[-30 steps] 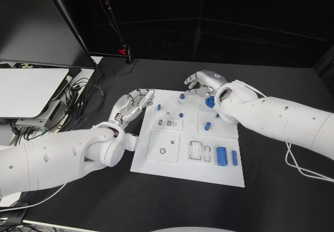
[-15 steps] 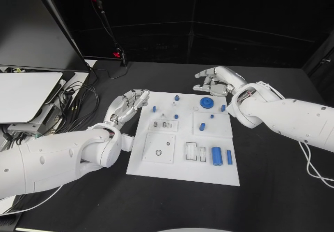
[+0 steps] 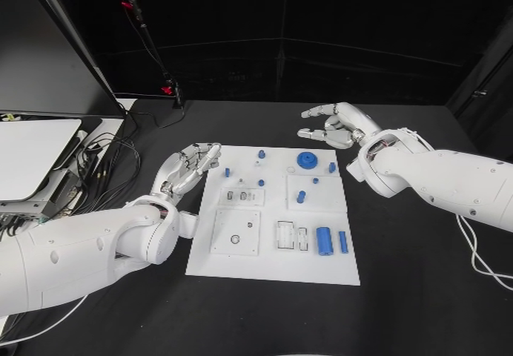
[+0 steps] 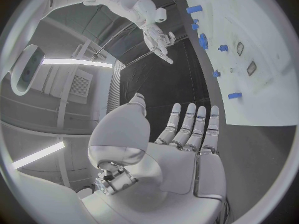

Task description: Assemble the parts on the task board

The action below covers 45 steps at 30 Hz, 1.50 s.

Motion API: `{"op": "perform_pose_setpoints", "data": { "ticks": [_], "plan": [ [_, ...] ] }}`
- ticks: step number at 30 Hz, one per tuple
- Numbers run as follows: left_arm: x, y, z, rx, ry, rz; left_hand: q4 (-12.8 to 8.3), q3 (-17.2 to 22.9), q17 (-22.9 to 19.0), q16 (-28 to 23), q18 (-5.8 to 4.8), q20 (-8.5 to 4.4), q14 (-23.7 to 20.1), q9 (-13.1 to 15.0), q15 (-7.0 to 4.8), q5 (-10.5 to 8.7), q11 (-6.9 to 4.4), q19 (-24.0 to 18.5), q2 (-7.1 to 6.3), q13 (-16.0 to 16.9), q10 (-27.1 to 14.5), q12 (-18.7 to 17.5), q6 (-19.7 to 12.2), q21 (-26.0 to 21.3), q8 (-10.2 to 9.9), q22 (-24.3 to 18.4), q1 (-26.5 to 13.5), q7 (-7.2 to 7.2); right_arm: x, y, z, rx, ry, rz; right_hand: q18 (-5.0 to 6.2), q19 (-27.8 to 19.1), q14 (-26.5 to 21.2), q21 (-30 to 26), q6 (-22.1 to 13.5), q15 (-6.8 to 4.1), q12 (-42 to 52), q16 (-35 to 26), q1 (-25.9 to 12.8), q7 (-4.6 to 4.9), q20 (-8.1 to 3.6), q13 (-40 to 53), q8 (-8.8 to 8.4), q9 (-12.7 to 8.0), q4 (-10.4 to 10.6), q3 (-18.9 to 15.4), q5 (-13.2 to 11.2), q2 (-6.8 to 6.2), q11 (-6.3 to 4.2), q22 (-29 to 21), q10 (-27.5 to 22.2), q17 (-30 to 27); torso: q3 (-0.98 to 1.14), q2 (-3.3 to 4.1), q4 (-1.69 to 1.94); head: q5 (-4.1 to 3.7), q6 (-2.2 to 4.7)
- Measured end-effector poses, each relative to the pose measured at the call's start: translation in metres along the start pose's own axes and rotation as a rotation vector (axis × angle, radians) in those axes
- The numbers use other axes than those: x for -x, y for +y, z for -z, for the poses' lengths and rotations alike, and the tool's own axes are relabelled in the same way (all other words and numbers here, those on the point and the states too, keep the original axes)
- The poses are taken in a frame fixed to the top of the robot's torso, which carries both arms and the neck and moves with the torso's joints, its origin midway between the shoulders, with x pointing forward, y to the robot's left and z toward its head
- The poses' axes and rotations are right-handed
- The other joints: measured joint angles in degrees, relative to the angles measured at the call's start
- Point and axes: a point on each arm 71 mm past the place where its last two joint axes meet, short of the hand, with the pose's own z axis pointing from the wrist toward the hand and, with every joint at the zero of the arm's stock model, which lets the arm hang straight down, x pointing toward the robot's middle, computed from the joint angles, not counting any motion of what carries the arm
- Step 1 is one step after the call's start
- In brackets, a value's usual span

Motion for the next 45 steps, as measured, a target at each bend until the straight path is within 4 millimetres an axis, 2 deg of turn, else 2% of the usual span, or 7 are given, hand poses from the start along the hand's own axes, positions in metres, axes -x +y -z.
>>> {"op": "perform_pose_setpoints", "data": {
  "ticks": [1, 4, 6, 9, 14, 24, 45],
  "plan": [
    [0.000, 0.000, 0.000, 0.000, 0.000, 0.000, 0.0, 0.0, 0.0, 0.0, 0.00, 0.00, 0.0, 0.0, 0.00, 0.00, 0.00, 0.0, 0.00, 0.0, 0.0, 0.0, 0.0, 0.0, 0.0, 0.0, 0.0, 0.00, 0.000, 0.000, 0.000, 0.000, 0.000, -0.002, -0.40, 1.6, 0.1, 1.5, 0.0, 0.08, 0.0, 0.0, 0.0, 0.10, 0.04, 0.0, 0.14, 0.0, 0.0, 0.0, 0.0, 0.00, 0.00, 1.5, 0.0, 0.0, 0.00, 0.00, 0.00, -0.03, 0.01],
    [-0.001, 0.001, 0.000, 0.001, 0.002, 0.001, 0.0, 0.0, 0.0, 0.0, 0.00, 0.00, 0.0, 0.0, 0.00, 0.00, 0.00, 0.0, -0.01, 0.0, 0.0, 0.0, 0.0, 0.0, 0.0, 0.0, 0.0, 0.00, -0.001, 0.000, 0.000, -0.001, 0.000, -0.011, -4.34, 13.5, 0.1, 12.6, 0.0, 0.08, 0.0, 0.0, 0.0, 0.94, -0.04, 0.0, 1.43, 0.3, 0.0, 0.0, 0.0, 0.03, -0.42, 4.9, 0.4, 0.0, 0.02, 0.08, 0.00, -0.35, 0.18],
    [-0.001, 0.001, 0.000, 0.002, 0.003, 0.002, 0.0, 0.0, 0.0, 0.0, 0.00, 0.00, 0.0, 0.0, 0.00, 0.00, 0.00, 0.0, -0.02, 0.0, 0.0, 0.0, 0.0, 0.0, 0.0, 0.0, 0.0, 0.00, -0.002, 0.000, 0.000, -0.002, 0.001, -0.016, -5.19, 14.5, 0.0, 15.1, -0.3, -0.59, 0.0, 0.0, 0.4, 1.25, -0.45, 0.0, 2.62, 0.7, 0.0, 0.0, 0.0, 0.38, -1.08, 5.1, 0.2, 0.0, 0.02, 0.10, 0.01, -0.60, 0.29],
    [-0.002, 0.002, 0.000, 0.003, 0.005, 0.004, 0.0, 0.0, 0.0, 0.0, 0.01, 0.00, 0.0, 0.0, 0.00, 0.00, 0.00, 0.0, -0.02, 0.0, 0.0, 0.0, 0.0, 0.0, 0.0, 0.0, 0.0, 0.00, -0.003, -0.001, 0.001, -0.005, 0.002, -0.020, -5.20, 14.8, 0.1, 15.5, -0.9, -0.95, 0.0, 0.0, 0.6, 3.39, -0.73, 0.1, 4.51, 1.2, 0.0, 0.0, 0.0, 0.63, -1.31, 5.1, 0.3, 0.0, 0.02, 0.11, 0.07, -0.91, 0.31],
    [-0.002, 0.003, 0.001, 0.006, 0.007, 0.005, 0.0, 0.0, 0.0, 0.0, 0.00, 0.00, 0.0, 0.0, 0.00, 0.00, 0.00, 0.0, -0.02, 0.0, 0.0, 0.0, 0.0, 0.0, 0.0, 0.0, 0.0, 0.00, -0.005, -0.004, 0.002, -0.017, 0.008, -0.018, -5.20, 14.8, 0.1, 15.5, -1.4, 1.99, 0.0, 0.0, 1.4, 7.11, 1.44, 0.1, 8.00, 2.4, -0.3, 0.3, -0.4, 1.34, 2.57, 5.0, 0.2, 0.0, 0.01, 0.14, 0.18, -1.34, 0.30],
    [-0.003, 0.005, 0.003, 0.011, 0.009, 0.009, 0.0, 0.0, 0.0, 0.0, 0.01, 0.00, 0.0, 0.0, 0.00, 0.21, 0.00, 0.0, -0.02, 0.0, 0.0, 0.0, 0.0, 0.0, 0.0, 0.0, 0.0, 0.00, -0.017, -0.021, -0.002, -0.102, 0.049, 0.089, -5.18, 14.8, -0.1, 15.5, -0.3, 3.80, 0.0, 0.0, 4.3, 7.62, 3.59, 0.1, 12.04, 3.7, -3.5, 2.9, -1.7, -0.67, 4.34, 5.0, 0.2, 0.0, -0.01, 0.19, 0.38, -1.86, 0.31],
    [0.000, 0.006, 0.007, 0.017, 0.007, 0.011, 0.2, -0.2, 0.0, 0.0, 0.00, 0.00, 0.0, 0.0, 0.00, 0.21, 0.00, 0.0, -0.02, 0.0, 0.0, 0.0, 0.0, 0.0, 0.0, 0.0, 0.0, 0.00, -0.030, -0.039, -0.001, -0.193, 0.147, 0.260, -5.17, 14.8, 0.1, 15.5, 1.9, 3.99, 0.0, 0.0, 6.1, 7.92, 3.99, 0.1, 10.28, 2.4, -6.6, 6.5, -2.3, -1.73, 4.62, 5.0, 0.3, 0.0, -0.13, 0.12, 0.48, -2.75, -0.36]
  ]
}}
